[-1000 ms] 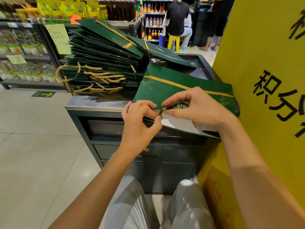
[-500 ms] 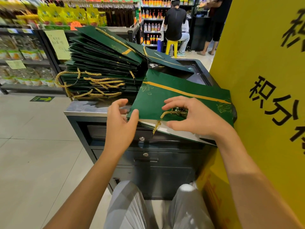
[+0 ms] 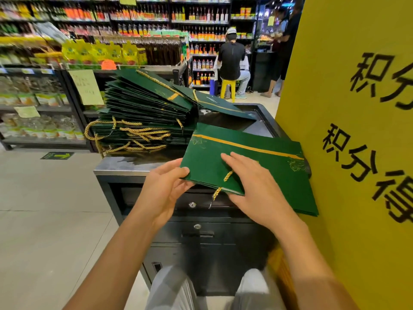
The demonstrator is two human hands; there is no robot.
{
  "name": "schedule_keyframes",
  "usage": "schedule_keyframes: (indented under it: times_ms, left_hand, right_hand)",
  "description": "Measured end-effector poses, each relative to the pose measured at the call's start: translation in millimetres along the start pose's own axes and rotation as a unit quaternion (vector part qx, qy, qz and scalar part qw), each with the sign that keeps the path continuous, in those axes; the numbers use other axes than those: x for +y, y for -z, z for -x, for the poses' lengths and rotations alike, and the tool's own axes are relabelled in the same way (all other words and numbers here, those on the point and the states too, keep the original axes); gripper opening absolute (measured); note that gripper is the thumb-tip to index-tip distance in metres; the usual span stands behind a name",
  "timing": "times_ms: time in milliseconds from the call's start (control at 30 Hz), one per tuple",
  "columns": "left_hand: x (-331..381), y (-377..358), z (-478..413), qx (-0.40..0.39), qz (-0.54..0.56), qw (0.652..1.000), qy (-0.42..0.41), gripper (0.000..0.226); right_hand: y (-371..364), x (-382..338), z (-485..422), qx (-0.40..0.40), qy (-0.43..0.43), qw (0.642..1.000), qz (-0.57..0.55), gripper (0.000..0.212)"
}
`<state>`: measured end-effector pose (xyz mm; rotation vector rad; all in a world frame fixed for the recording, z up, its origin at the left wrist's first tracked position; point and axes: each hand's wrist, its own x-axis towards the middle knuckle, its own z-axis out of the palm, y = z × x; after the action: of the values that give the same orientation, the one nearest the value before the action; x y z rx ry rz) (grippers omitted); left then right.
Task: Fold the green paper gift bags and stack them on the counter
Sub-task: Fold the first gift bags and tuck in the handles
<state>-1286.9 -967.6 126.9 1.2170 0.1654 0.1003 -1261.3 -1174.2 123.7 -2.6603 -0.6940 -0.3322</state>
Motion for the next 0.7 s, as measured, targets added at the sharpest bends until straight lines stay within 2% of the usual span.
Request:
schedule_keyframes:
  times_ms: [67, 133, 200, 267, 367, 433, 533, 600, 700]
  left_hand:
    - [0.2, -2.5, 5.2, -0.012, 0.033, 0.999, -0.016, 0.026]
    - [-1.9, -4.7, 8.2, -0.022, 0.063, 0.997, -0.023, 0.039]
    - [-4.4, -9.1, 11.2, -0.015, 0.044, 0.999, -0.027, 0.038]
    - [-10.5, -12.7, 12.4, -0.002, 0.019, 0.999, -0.038, 0.031]
    - [-18.9, -13.7, 12.7, 0.008, 0.053, 0.997, -0.063, 0.037]
    - [-23.8, -16.4, 12.1, 0.003, 0.034, 0.999, -0.037, 0.036]
    - [-37.1, -22.7, 11.3, -0.032, -0.034, 0.996, 0.080, 0.044]
    - [-42.3, -27.1, 14.0, -0.070, -0.046, 0.988, 0.129, 0.049]
    - [-43.9, -33.8, 18.1, -0.113, -0.035, 0.984, 0.129, 0.044]
  right_hand:
    - [-0.2, -0.2, 3.9, 0.049, 0.001, 0.997, -0.057, 0.084]
    - [0.8, -0.9, 5.9, 0.091, -0.002, 0.985, -0.147, 0.079]
    - [5.1, -3.7, 6.2, 0.133, -0.002, 0.965, -0.227, 0.073]
    - [13.6, -7.8, 5.3, 0.158, 0.001, 0.949, -0.272, 0.065]
    - [25.4, -14.3, 3.7, 0.174, 0.001, 0.923, -0.342, 0.058]
    - [34.4, -18.5, 0.5, 0.204, 0.010, 0.892, -0.403, 0.053]
    - [43.9, -26.7, -1.6, 0.265, 0.052, 0.853, -0.447, 0.040]
    - [40.8, -31.4, -1.5, 0.299, 0.023, 0.810, -0.504, 0.032]
    - [32.7, -33.2, -3.2, 0.324, -0.070, 0.694, -0.639, 0.025]
